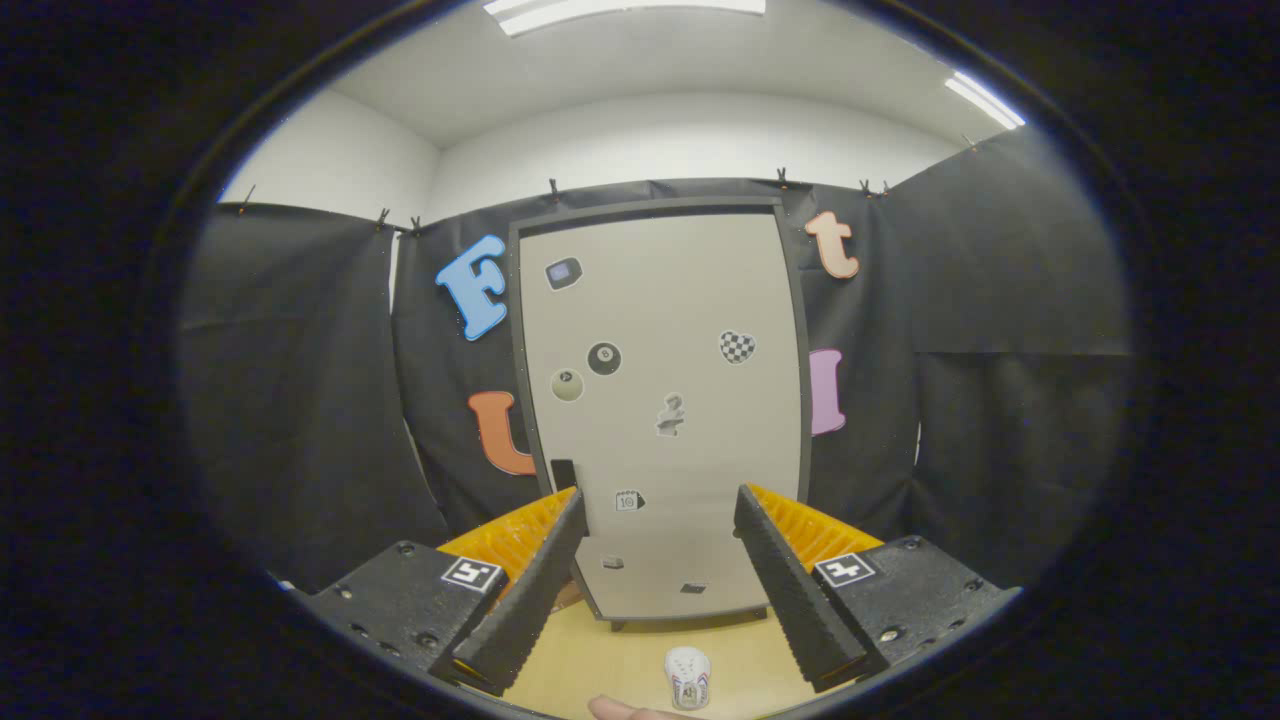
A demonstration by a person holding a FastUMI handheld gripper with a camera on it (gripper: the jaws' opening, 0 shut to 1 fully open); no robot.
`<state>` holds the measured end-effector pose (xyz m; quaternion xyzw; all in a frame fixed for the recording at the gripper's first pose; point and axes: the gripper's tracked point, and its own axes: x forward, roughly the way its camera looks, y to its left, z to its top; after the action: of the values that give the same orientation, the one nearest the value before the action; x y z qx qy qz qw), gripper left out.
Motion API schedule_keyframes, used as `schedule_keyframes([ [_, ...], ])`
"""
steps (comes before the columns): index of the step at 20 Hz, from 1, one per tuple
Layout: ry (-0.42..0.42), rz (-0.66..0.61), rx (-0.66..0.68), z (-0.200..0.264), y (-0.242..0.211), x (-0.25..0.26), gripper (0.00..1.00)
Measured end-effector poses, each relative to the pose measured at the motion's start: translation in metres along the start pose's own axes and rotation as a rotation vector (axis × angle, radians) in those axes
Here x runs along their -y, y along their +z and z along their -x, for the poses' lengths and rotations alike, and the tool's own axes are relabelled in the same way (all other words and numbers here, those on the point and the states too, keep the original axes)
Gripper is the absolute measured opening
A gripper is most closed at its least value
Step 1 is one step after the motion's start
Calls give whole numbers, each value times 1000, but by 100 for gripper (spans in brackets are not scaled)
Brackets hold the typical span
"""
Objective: Open the shoe cabinet door, grab the shoes and put them into the shoe cabinet, then close the shoe cabinet door.
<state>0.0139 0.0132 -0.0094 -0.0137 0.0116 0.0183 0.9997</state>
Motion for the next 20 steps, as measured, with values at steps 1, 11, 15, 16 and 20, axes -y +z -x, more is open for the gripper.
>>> schedule_keyframes([
  [1,0,7,0,-2,-2,-1,99],
  [11,59,54,-63,-73,-41,-43,99],
  [15,99,79,-74,-122,-64,-69,99],
  [16,116,90,-84,-136,-71,-77,99],
  [20,146,130,-99,-194,-90,-95,99],
])
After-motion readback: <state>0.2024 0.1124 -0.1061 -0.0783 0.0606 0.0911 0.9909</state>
